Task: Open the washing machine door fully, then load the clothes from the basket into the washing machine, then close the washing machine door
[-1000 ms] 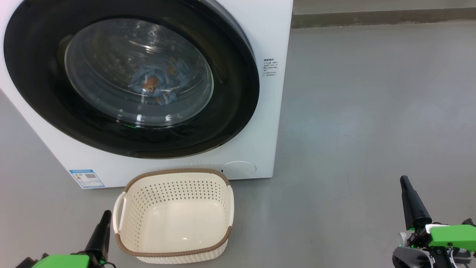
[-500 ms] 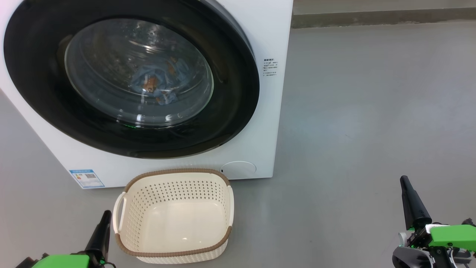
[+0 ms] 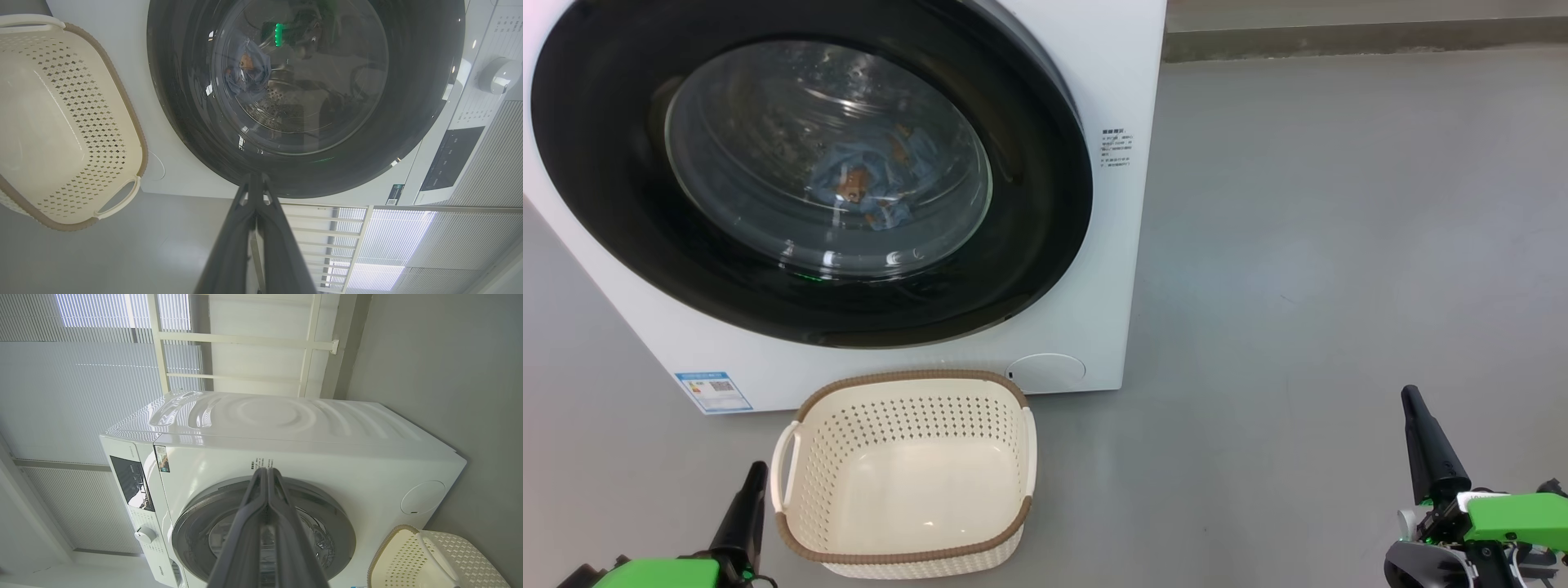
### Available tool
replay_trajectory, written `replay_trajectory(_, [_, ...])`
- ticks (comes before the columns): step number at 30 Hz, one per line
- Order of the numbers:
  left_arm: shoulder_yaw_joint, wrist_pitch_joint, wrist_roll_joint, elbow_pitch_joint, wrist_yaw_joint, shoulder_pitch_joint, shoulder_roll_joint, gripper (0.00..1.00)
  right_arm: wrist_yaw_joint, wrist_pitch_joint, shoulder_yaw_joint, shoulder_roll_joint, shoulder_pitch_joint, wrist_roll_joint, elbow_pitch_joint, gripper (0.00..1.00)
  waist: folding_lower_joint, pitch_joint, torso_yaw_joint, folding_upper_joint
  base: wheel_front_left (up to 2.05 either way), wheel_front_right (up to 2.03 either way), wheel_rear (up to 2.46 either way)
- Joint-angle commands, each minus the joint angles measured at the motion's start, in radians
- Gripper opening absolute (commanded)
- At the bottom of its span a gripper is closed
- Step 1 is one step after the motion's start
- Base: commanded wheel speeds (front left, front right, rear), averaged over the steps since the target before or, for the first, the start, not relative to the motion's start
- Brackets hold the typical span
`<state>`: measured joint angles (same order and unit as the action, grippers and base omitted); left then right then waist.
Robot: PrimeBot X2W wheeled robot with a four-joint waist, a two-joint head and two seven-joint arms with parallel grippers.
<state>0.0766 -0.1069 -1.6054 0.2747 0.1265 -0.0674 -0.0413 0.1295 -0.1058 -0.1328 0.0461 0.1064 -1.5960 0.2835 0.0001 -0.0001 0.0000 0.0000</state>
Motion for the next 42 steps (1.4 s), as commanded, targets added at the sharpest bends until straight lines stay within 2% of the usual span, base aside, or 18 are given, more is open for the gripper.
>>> replay_trajectory(1, [0.035, -0.004, -0.005, -0.028, 0.0, -0.048, -0.011, 0.0, 0.001, -0.009, 0.017, 0.004, 0.011, -0.011, -0.031, 0.0, 0.0, 0.0, 0.0, 0.0, 0.0, 0.0, 0.0])
replay_trajectory(42, [0.036, -0.005, -0.004, -0.028, 0.0, -0.048, -0.011, 0.0, 0.001, -0.009, 0.017, 0.004, 0.011, -0.011, -0.031, 0.0, -0.0001, 0.0, 0.0, 0.0, 0.0, 0.0, 0.0])
